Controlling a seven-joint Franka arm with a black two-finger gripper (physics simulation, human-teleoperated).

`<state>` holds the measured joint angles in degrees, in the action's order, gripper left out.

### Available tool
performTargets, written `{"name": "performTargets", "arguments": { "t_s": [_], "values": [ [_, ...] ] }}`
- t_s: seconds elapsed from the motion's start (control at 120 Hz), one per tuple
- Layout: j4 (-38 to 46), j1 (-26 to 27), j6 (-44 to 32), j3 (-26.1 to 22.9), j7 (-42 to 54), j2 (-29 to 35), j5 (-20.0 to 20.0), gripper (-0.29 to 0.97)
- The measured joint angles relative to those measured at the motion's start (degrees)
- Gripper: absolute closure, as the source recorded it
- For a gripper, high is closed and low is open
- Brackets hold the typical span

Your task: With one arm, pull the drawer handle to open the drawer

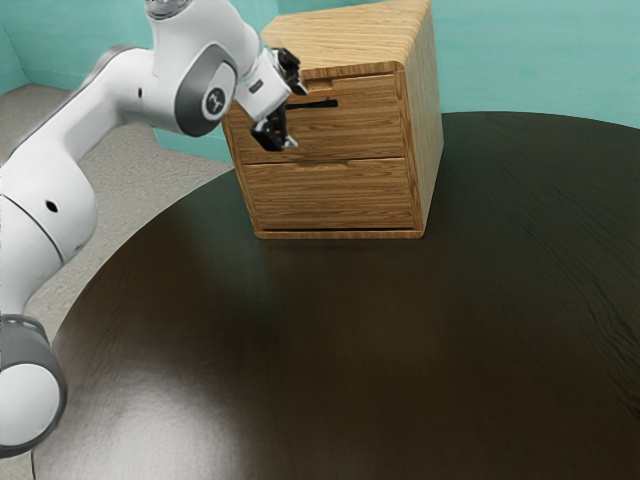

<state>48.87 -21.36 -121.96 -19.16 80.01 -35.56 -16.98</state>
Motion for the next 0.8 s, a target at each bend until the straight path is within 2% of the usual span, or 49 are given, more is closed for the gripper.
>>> {"name": "performTargets", "arguments": {
  "t_s": [0.533,0.8],
  "values": [
    [0.39,-0.08,-1.0,0.37,-1.24,-2.06,0.47,-0.01],
    [0.92,0.14,-1.05,0.43,-1.82,-1.84,0.53,0.02]
  ]
}}
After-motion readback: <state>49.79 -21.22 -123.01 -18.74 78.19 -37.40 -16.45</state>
